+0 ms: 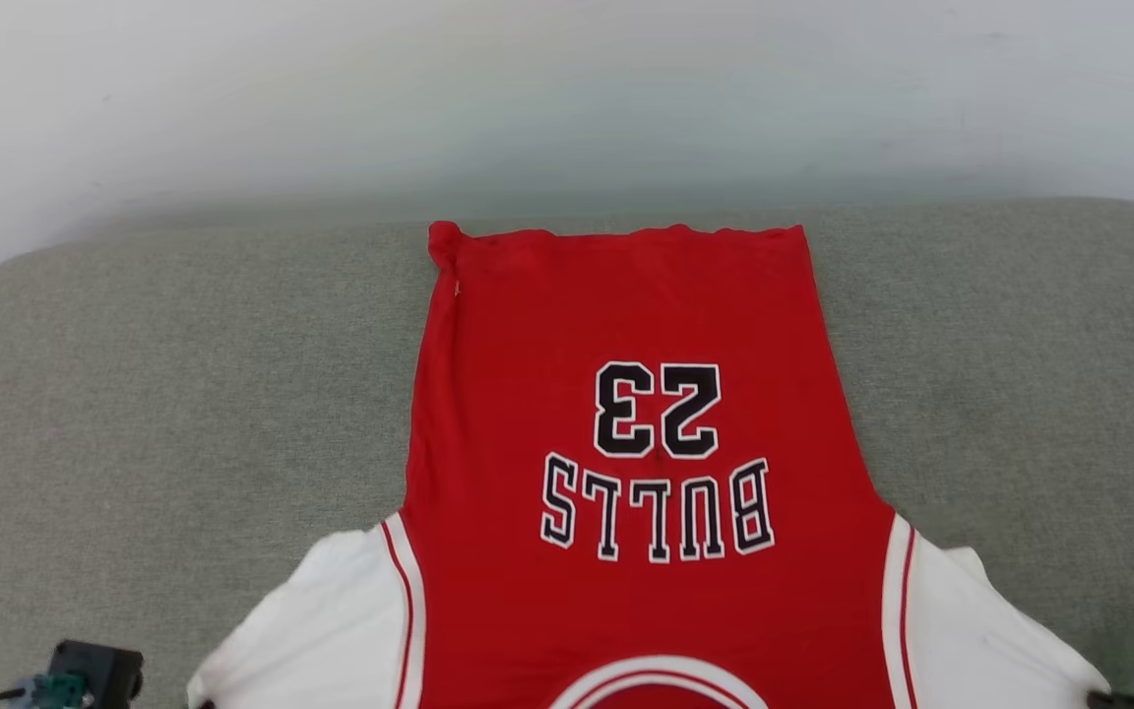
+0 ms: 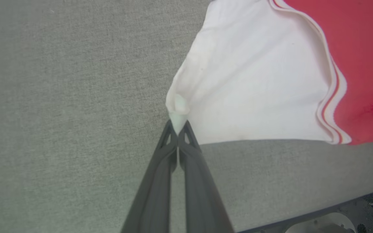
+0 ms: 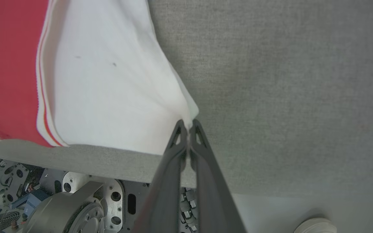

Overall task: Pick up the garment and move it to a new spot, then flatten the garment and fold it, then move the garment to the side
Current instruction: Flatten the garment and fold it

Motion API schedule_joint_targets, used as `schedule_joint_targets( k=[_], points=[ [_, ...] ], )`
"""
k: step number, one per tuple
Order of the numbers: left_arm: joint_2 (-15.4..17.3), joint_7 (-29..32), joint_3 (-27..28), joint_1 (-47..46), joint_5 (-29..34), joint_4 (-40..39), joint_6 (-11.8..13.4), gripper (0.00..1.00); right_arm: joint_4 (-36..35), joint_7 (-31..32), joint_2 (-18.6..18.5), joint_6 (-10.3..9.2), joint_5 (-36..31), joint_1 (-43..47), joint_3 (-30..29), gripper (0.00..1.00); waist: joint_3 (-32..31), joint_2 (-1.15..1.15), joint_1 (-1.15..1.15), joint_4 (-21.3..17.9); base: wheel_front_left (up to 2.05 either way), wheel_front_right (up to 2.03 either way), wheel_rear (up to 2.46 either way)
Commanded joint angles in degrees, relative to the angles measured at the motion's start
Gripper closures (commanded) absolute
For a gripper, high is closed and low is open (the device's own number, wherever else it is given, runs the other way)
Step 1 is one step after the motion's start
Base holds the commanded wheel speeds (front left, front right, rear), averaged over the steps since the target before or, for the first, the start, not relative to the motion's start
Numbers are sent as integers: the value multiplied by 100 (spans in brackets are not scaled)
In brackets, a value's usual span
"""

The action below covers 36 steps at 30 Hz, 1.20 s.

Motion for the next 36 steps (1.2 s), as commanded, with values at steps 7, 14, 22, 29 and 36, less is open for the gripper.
schedule_joint_targets(
  k=[7, 14, 22, 29, 36],
  points=[
    [16, 285, -93, 381, -258, -559, 55, 100, -503, 329, 176, -9, -94, 580, -357, 100, 41, 0, 2, 55, 0, 0, 0],
    [-167, 542, -271, 177, -286, -1096, 126, 100, -890, 282, 136, -7, -13, 237, -377, 0, 280, 0, 2, 255, 0, 0, 0],
    [-176, 894, -467, -76, -166, -1993, 191, 100, -1362, 461, -37, -7, 193, -709, -536, 0, 908, 0, 2, 773, 0, 0, 0],
    [-119, 1177, -650, -497, 92, -2653, 78, 100, -1113, 1114, -186, -7, -78, -2310, -516, 0, 1673, 0, 2, 1342, 0, 0, 0],
    [-252, 1302, -863, -936, 342, -3052, -91, 100, -373, 2124, -287, -7, -627, -3891, -622, 0, 2394, 0, 2, 1900, 0, 0, 0]
  ],
)
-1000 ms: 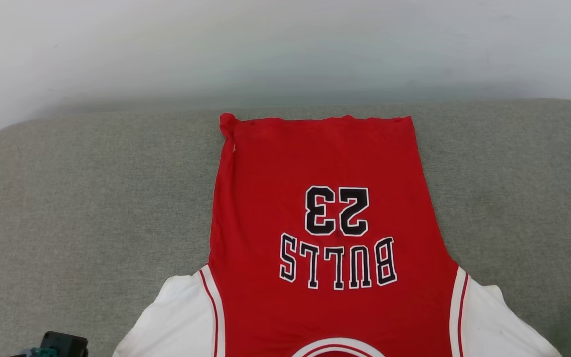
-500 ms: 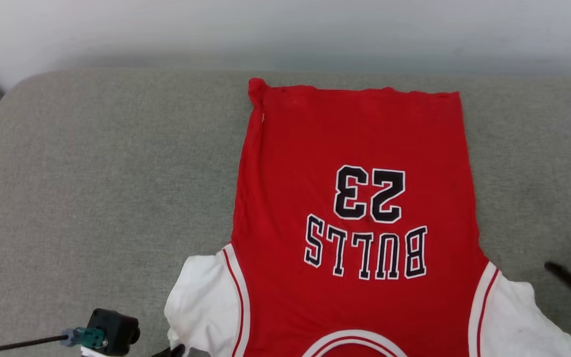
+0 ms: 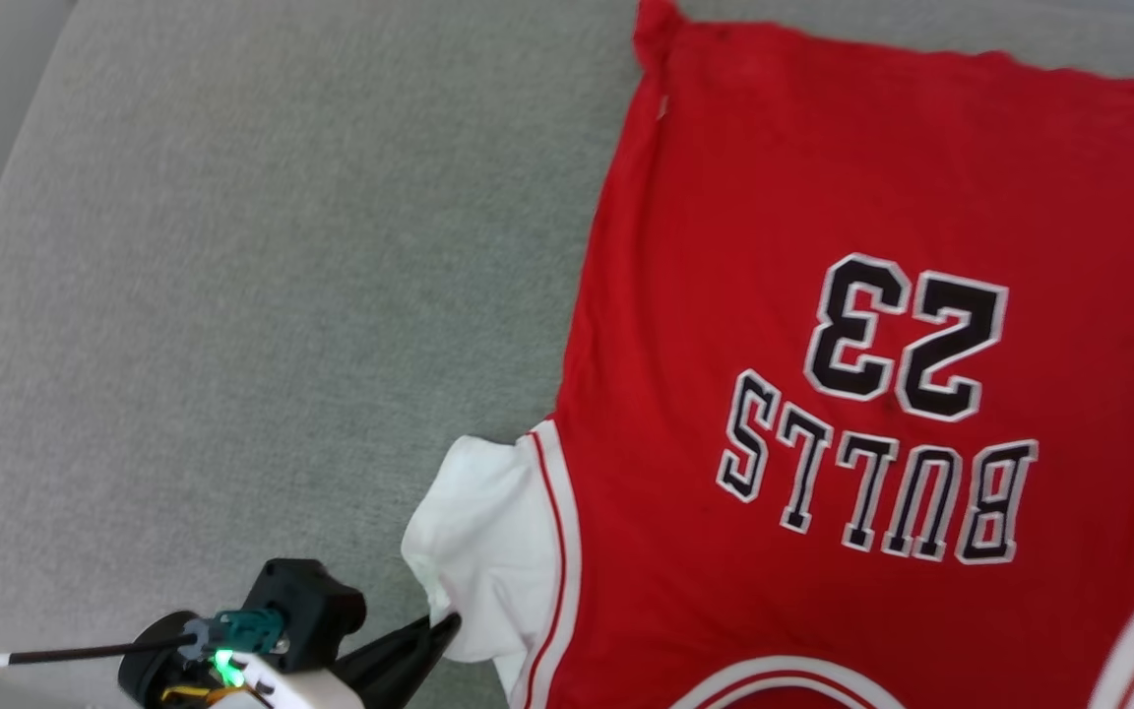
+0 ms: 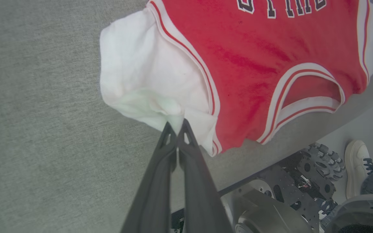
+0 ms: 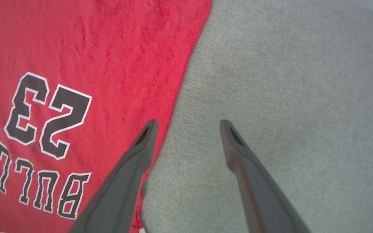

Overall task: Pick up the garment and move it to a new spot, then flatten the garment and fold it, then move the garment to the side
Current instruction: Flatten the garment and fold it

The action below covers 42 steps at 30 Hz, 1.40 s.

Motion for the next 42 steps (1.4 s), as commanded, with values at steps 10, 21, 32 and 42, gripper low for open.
schedule_joint_targets(
  k=[10, 21, 32, 42],
  points=[
    [-304, -1, -294, -568, 294, -190, -262, 100, 832, 1082, -306, -2, -1112, -1634, -127, 0, 1067, 0, -1, 975, 0, 0, 0],
    [-602, -220, -469, -723, 313, 27, -449, 100, 1284, 1183, -140, -2, -1581, -1749, -344, 54, 1392, 0, -1, 1260, 0, 0, 0],
    [-542, -344, -404, -769, 344, 237, -482, 100, 1176, 1231, -134, -2, -1462, -1279, -524, 100, 1160, 0, -1, 1089, 0, 0, 0],
    [-455, -327, -289, -583, 191, 467, -350, 100, 905, 847, -289, -2, -999, 56, -167, 100, 192, 0, -1, 413, 0, 0, 0]
  ],
)
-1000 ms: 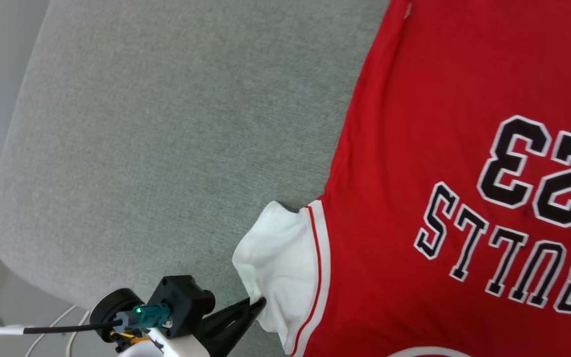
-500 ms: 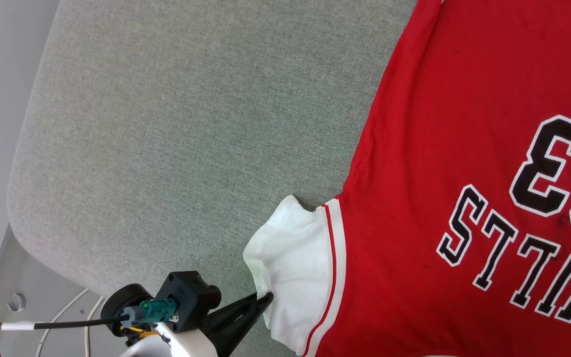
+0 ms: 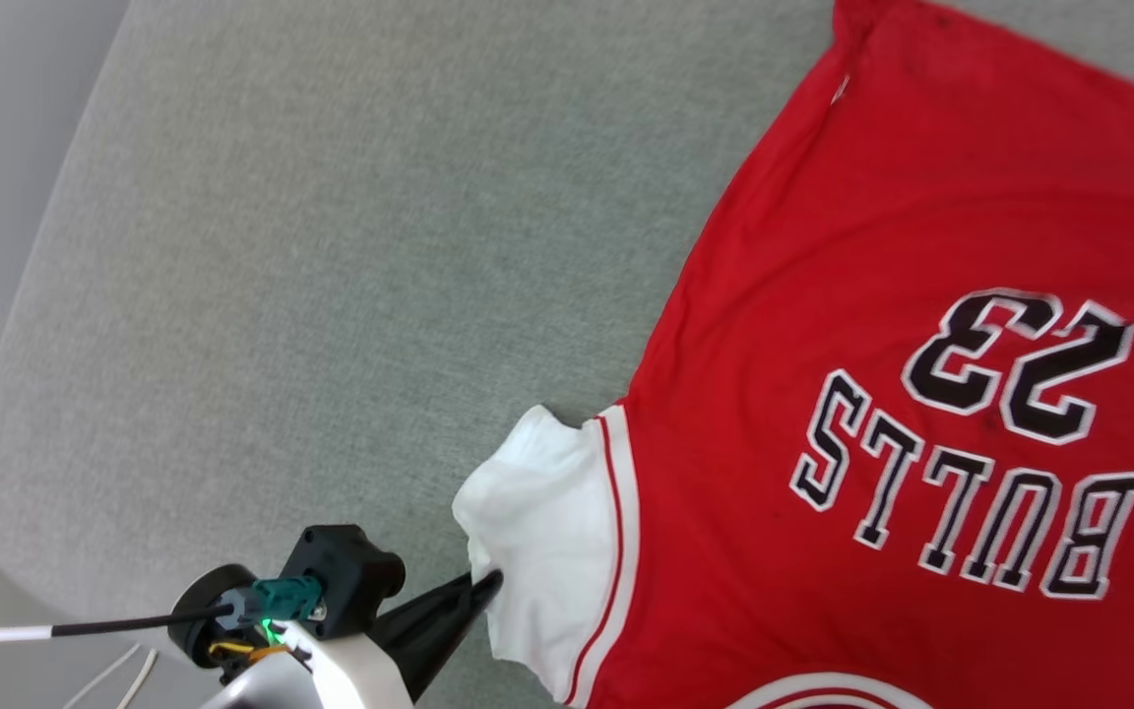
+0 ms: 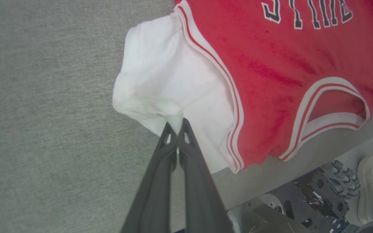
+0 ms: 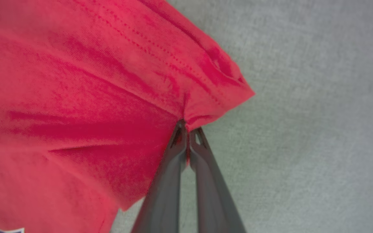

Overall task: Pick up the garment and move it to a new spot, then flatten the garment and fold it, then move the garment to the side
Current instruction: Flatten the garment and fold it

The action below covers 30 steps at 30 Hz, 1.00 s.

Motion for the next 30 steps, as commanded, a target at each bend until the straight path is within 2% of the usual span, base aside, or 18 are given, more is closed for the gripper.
schedule_joint_targets(
  k=[1, 4, 9, 12, 17, 22, 30],
  points=[
    [39, 20, 29, 103, -53, 87, 46, 100, 4, -30, 83, -2, 125, 421, 18, 100, -446, 0, 0, -392, 0, 0, 0],
    [110, -3, 77, 204, -90, 281, 92, 100, -159, -319, 198, -2, 298, 856, 0, 100, -802, 0, 0, -611, 0, 0, 0],
    [147, -116, 122, 507, -168, 537, 251, 100, -559, -713, 637, -2, 659, 1760, -150, 100, -1369, 0, 0, -946, 0, 0, 0],
    [217, -111, 137, 689, -253, 600, 298, 100, -920, -825, 730, -2, 744, 2372, -103, 100, -1631, 0, 0, -1154, 0, 0, 0],
    [303, -131, 233, 856, -350, 599, 389, 100, -1385, -902, 1012, -2, 980, 3122, -193, 100, -1854, 0, 0, -1367, 0, 0, 0],
    [404, -145, 314, 1025, -419, 539, 511, 100, -1765, -1114, 1207, -2, 865, 4012, -233, 100, -2018, 0, 0, -1575, 0, 0, 0],
    [392, -158, 344, 1135, -458, 450, 616, 100, -1621, -1533, 1797, -2, 989, 4875, -400, 100, -2080, 0, 0, -1705, 0, 0, 0]
  ],
)
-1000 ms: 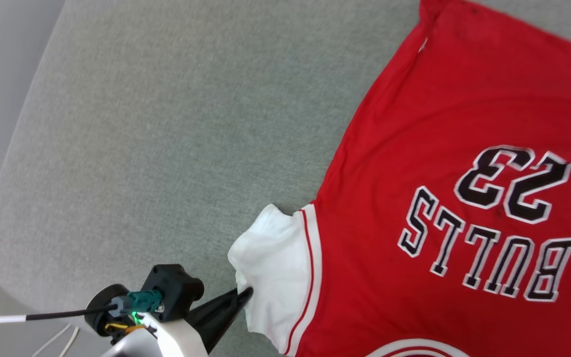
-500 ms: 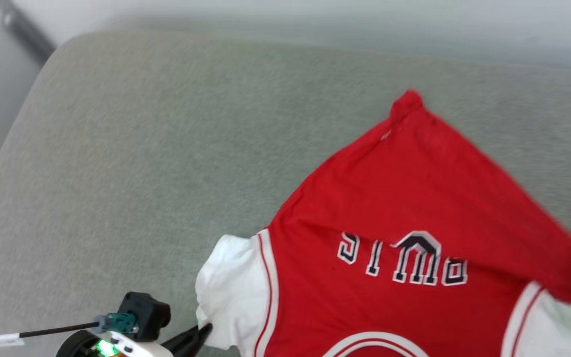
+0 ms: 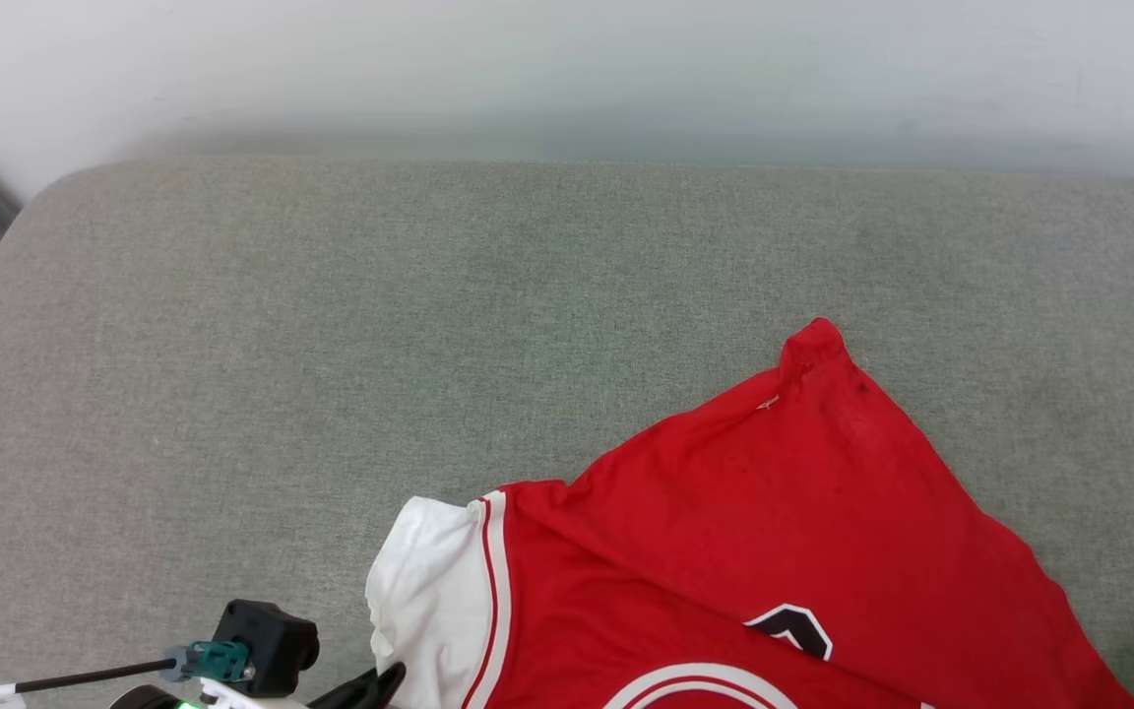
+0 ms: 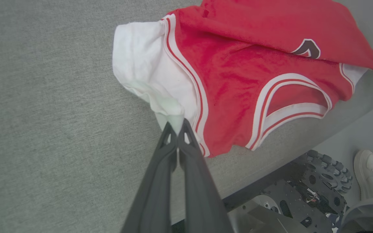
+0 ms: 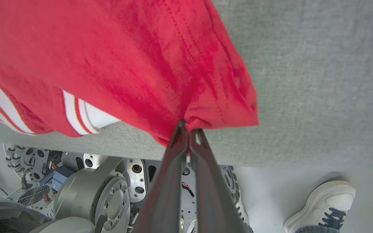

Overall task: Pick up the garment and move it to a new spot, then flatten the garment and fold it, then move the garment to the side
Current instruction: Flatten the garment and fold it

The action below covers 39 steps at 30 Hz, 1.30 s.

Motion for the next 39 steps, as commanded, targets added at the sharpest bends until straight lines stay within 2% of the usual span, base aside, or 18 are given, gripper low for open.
schedule_joint_targets(
  k=[1, 3, 4, 9, 16, 20, 24, 30, 39],
  points=[
    [-20, -15, 11, 22, -2, -33, 21, 100, 41, -52, -22, -2, -10, 73, 6, 100, 9, 0, 1, -4, 0, 0, 0],
    [-35, 8, 4, -22, -24, -60, 17, 100, 101, -199, -75, -2, -64, 49, 45, 100, 25, 0, 1, -1, 0, 0, 0],
    [-25, 25, 1, -46, -19, -67, 12, 100, 157, -245, -57, -2, -68, -2, 2, 0, 26, 0, 1, 2, 0, 0, 0],
    [13, 66, 15, -82, 13, -134, 47, 100, 3, -371, -350, -2, 61, -352, 190, 0, 34, 0, 1, 31, 0, 0, 0],
    [81, 156, -59, -242, 237, -269, 65, 100, -615, -3, -822, -2, 422, -1286, 587, 0, 240, 0, 1, 282, 0, 0, 0],
    [45, 168, -96, -382, 320, -392, 6, 100, -631, 265, -883, -2, 465, -2117, 956, 0, 473, 0, 1, 505, 0, 0, 0],
    [-22, 192, -169, -570, 429, -480, -55, 100, -283, 498, -750, -2, 324, -2997, 1240, 0, 723, 0, 1, 766, 0, 0, 0],
    [-161, 200, -297, -864, 585, -595, -173, 100, 520, 741, -804, -2, -160, -3981, 1704, 0, 1080, 0, 1, 1191, 0, 0, 0],
    [-469, 109, -532, -1163, 773, -674, -290, 100, 1659, 546, -1056, -2, -673, -4410, 1944, 0, 1497, 0, 1, 1693, 0, 0, 0]
  ],
)
